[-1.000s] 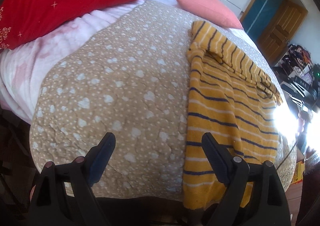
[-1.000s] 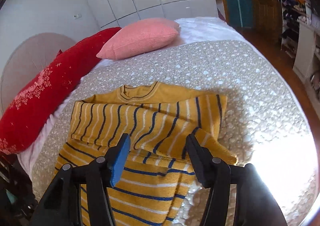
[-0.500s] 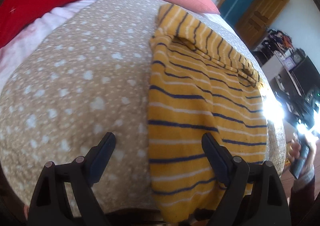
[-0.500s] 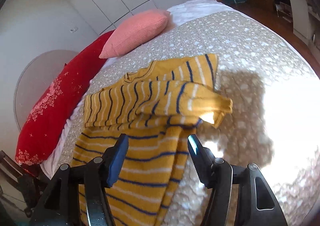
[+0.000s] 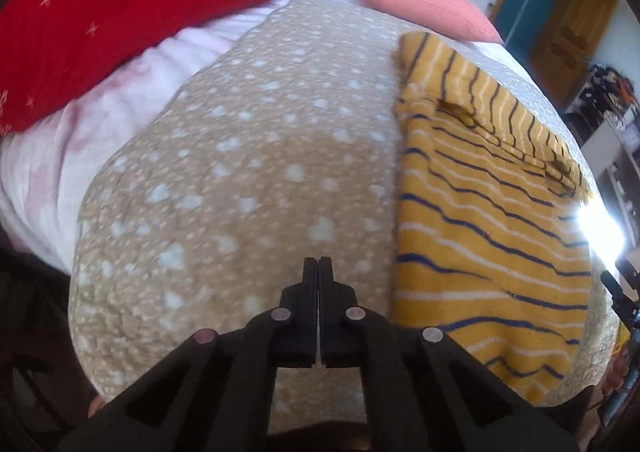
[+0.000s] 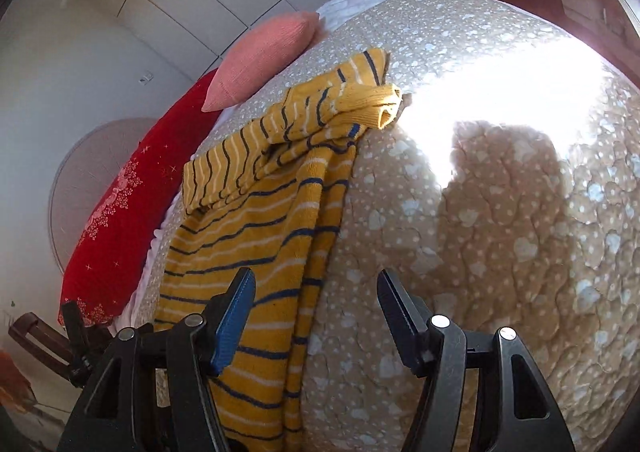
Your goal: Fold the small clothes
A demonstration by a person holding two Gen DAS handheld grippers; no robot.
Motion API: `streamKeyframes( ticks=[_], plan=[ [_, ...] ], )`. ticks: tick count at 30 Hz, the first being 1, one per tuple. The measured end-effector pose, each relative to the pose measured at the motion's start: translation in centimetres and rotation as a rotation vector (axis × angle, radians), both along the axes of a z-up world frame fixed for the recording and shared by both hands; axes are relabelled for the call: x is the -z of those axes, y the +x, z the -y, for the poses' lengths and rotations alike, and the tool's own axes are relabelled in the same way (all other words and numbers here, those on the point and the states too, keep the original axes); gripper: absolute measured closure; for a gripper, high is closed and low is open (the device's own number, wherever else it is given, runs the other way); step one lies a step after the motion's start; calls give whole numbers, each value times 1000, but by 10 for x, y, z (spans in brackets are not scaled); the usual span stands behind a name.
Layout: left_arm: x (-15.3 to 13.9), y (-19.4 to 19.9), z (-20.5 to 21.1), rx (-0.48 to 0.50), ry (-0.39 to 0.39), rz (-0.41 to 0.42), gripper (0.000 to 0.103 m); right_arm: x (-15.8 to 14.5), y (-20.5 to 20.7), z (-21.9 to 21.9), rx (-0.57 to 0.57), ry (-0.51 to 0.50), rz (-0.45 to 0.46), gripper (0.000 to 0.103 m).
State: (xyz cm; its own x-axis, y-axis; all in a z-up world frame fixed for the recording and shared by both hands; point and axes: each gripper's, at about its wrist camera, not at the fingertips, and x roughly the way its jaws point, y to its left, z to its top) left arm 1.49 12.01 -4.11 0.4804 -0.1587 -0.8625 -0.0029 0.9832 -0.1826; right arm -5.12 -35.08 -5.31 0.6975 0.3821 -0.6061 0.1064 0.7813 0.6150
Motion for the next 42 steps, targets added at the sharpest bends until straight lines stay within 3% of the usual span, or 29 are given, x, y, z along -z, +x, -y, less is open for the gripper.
streamKeyframes(
  ticks=[2,3,6,7,11,15,20,23,30,35,37,39,40,42],
  plan=[
    [-7,-10,-11,-11,-37,11,102,-12,18,-6,-19,11,33,34],
    [-12,-16,-15,-13,-29,26,94,-18,28,-10,-27,9,48,34],
    [-23,-33,-15,-28,-6,79,48,-38,65,-39,-93,-17,86,33],
    [-25,-36,-13,-30,-11,94,41,-45,80,-54,-126,-32,96,33],
    [-30,-43,0,28,-27,120,39,-56,140,-121,-240,-72,98,33],
    [-28,-38,8,65,-26,132,37,-53,206,-177,-273,-158,95,26],
    [-15,-28,-8,62,-70,111,37,-16,290,-217,-243,-223,-42,25],
    [-5,-23,-25,35,-91,85,37,9,326,-239,-276,-284,-143,95],
    [8,-16,-46,-16,-115,59,37,0,342,-286,-387,-218,-79,101],
    [1,-19,-33,6,-99,65,37,8,336,-313,-427,-187,-99,97],
    [-2,-23,-26,26,-105,67,32,1,318,-303,-437,-117,-94,87],
    [-2,-24,-23,35,-120,59,29,-14,295,-284,-478,-21,-81,65],
    [-2,-24,-21,39,-139,51,29,-23,281,-271,-495,16,-68,61],
    [-1,-25,-16,45,-159,43,29,-45,247,-240,-519,28,-29,48]
  ],
)
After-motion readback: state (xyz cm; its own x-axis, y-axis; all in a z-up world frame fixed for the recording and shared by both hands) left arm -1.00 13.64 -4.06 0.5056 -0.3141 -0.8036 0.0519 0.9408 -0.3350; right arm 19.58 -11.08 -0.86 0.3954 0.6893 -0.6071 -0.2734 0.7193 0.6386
